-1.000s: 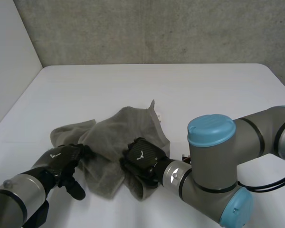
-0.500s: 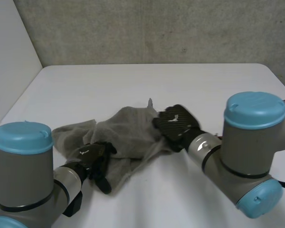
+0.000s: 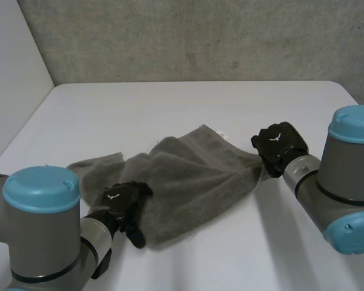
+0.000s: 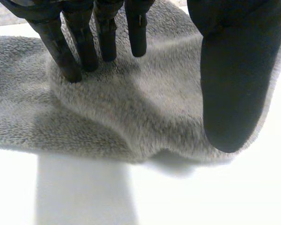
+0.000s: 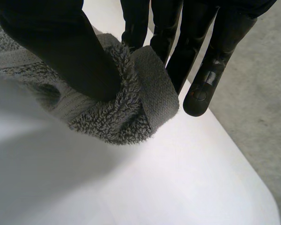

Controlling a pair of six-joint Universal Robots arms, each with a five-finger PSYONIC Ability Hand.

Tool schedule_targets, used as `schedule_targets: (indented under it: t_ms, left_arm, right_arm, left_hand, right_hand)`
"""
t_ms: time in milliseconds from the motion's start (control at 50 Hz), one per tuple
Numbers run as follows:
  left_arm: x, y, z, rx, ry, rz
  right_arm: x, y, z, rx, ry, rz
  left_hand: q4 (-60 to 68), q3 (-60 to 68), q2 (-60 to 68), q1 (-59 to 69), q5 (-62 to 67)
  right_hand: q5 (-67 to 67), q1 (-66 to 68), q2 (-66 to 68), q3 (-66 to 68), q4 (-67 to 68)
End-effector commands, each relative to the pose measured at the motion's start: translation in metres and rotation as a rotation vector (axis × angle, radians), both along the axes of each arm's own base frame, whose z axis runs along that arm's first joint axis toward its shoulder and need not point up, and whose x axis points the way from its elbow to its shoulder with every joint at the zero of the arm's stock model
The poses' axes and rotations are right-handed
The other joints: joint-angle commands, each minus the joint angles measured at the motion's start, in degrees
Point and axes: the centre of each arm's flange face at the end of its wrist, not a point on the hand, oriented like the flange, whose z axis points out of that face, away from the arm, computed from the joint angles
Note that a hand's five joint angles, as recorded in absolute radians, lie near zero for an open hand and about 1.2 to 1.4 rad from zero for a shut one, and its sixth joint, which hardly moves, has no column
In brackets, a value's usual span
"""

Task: Fold the laundry

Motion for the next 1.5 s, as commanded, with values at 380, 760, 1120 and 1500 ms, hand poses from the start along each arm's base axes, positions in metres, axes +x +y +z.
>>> schedule_targets:
  t_ms: [380, 760, 1120, 1500]
  left_arm:
    - [-0.004, 0.009, 0.007, -0.048, -0.001, -0.044]
    - [-0.024, -0.018, -0.016, -0.258, -0.114, -0.144]
    - [-0.029, -0.026, -0.024, -0.262, -0.128, -0.151]
    - [-0.030, -0.027, -0.033, -0.243, -0.137, -0.156]
  right_arm:
    - [-0.053, -0.048, -0.002, -0.064, 0.094, -0.146]
    - [-0.049, -0.044, -0.003, -0.062, 0.085, -0.130]
    - [-0.051, -0.047, 0.000, -0.070, 0.082, -0.138]
    - [-0.052, -0.050, 0.002, -0.080, 0.078, -0.144]
  left_hand:
    - [-2.03, -2.17, -1.81, -2.34, -2.04]
    - [15.28, 15.15, 15.50, 14.98, 15.27]
    - [22.87, 22.73, 23.09, 22.57, 22.86]
    - [35.82, 35.69, 36.04, 35.52, 35.81]
  right_hand:
    - [14.74, 25.28, 12.62, 12.53, 11.75]
    - [14.74, 25.28, 12.62, 12.53, 11.75]
    - [14.74, 25.28, 12.62, 12.53, 11.75]
    - [14.74, 25.28, 12.62, 12.53, 11.75]
